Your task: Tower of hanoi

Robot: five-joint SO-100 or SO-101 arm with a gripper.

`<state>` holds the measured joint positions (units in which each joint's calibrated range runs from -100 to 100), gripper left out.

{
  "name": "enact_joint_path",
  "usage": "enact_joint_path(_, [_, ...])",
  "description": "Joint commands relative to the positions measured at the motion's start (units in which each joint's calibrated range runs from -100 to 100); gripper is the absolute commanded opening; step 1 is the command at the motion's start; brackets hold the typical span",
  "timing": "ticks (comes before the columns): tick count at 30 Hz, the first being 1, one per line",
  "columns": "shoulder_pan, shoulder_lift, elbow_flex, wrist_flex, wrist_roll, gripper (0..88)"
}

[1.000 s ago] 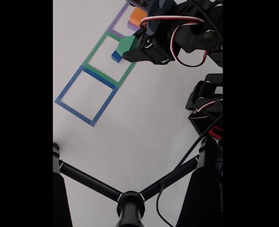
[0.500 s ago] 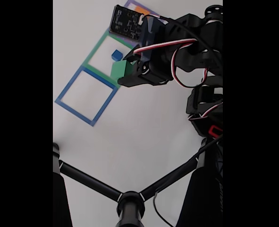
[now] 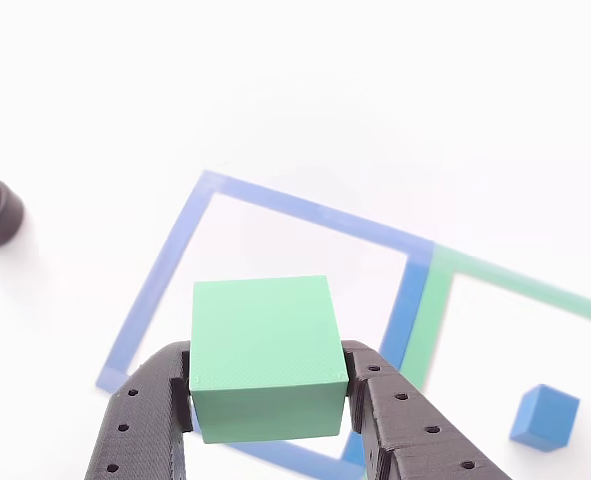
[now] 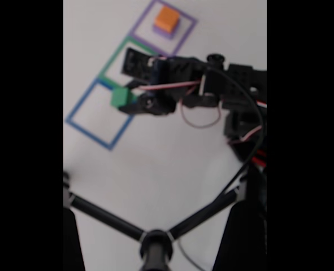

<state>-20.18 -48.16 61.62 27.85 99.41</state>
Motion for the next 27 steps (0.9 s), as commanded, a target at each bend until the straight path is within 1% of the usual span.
enact_joint_path(1, [-0.7,3.3,7.6,-19.0,0.6,10.4])
enact_joint_path(5, [-0.4,11.5,14.3,-36.4,0.6,10.4])
enact_joint_path(10, [-0.2,20.8,18.3,-51.4,0.6,10.4])
enact_joint_path(14, [0.0,31.8,19.4,-65.3,0.6,10.3])
enact_joint_path(22, [0.3,49.3,16.2,-81.2,0.6,10.3])
enact_joint_path(27, [0.0,55.2,12.1,-82.7,0.6,10.3])
